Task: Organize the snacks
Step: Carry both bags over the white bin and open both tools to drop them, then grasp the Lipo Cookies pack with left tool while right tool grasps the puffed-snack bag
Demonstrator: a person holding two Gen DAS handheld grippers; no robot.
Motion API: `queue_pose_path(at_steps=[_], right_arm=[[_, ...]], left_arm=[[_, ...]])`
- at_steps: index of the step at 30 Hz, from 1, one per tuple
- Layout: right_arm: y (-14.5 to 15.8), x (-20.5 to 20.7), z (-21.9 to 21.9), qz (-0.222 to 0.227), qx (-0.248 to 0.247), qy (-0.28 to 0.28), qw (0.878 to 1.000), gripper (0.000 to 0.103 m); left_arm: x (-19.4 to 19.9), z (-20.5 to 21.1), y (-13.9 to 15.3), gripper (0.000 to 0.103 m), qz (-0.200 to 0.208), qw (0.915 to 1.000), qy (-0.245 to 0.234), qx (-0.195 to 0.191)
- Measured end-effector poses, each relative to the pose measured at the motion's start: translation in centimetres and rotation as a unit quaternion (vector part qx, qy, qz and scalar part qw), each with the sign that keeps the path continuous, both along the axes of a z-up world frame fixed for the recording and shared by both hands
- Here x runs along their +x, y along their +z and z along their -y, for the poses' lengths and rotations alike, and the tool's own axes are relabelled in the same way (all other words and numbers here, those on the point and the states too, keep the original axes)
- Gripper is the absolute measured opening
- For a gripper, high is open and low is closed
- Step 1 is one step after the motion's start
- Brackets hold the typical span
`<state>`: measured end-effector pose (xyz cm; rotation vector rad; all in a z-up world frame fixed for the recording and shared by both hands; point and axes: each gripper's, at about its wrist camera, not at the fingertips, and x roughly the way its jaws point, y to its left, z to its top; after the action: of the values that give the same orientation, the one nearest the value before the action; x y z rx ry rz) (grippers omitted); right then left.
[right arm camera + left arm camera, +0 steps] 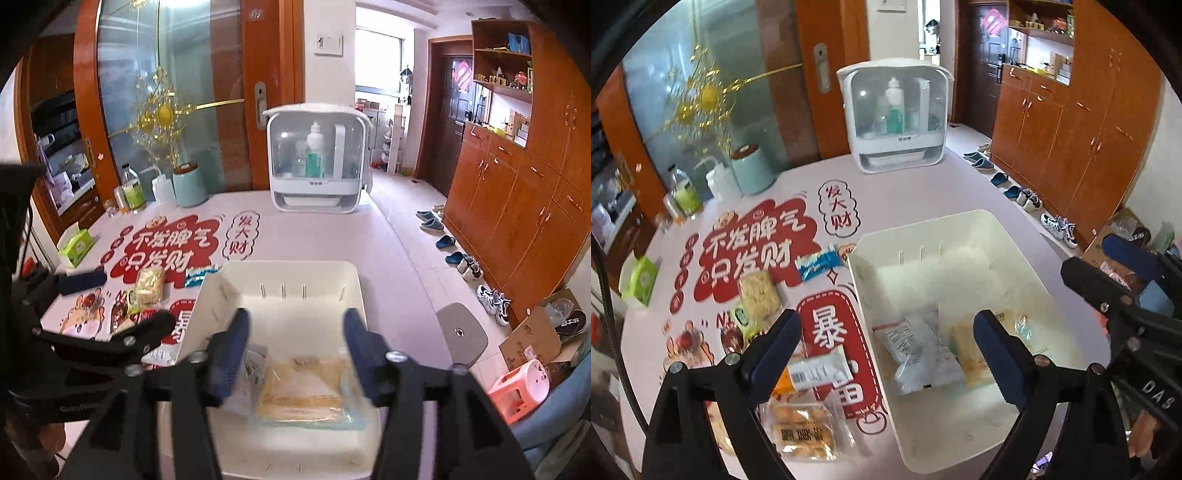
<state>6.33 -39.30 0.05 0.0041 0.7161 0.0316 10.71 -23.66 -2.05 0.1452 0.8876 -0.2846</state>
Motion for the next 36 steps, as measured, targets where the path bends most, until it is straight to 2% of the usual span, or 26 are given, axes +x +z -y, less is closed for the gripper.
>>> queue_pose_path(at_steps=[8,13,15,18,22,28,33,36], right_arm=[[0.0,-0.1,-1.2,-0.007,0.024,0.021,0.999,0.065],[0.1,-0.4,-2.4,-0.01,0.027,0.033,0.999,0.065],[0.1,-0.5,-2.9,-0.013,0.03,0.039,0.999,0.065],[0.2,-0.7,-4.0,-0.02,0.034,0.056,0.998,0.065],[0.0,-1.1,-5.8,-0.028,0.037,0.075,0.996,0.065],[-0.2,-1.2,-10.1,-0.042,0.045,0.105,0.993,0.065],[-0.7,-0.8,-15.0,-0.053,0.056,0.125,0.989,0.065],[-0.8,-0.9,-17.5,-0.056,0.068,0.111,0.99,0.065]], left_arm=[[-1.7,-2.7,0.7,0.093,0.035,0.9991,0.023,-0.01],[-2.5,-4.6,1.7,0.093,0.041,0.9982,0.042,-0.014],[-2.6,-5.4,1.9,0.093,0.036,0.9979,0.052,-0.015],[-2.6,-7.1,2.0,0.093,0.008,0.9977,0.065,-0.016],[-3.1,-9.7,2.1,0.093,-0.002,0.9961,0.085,-0.025],[-4.5,-15.4,3.2,0.093,0.016,0.9928,0.118,-0.006],[-5.3,-23.3,4.1,0.093,0.03,0.9897,0.14,0.0],[-5.0,-27.4,4.2,0.093,0.019,0.9894,0.144,0.003]])
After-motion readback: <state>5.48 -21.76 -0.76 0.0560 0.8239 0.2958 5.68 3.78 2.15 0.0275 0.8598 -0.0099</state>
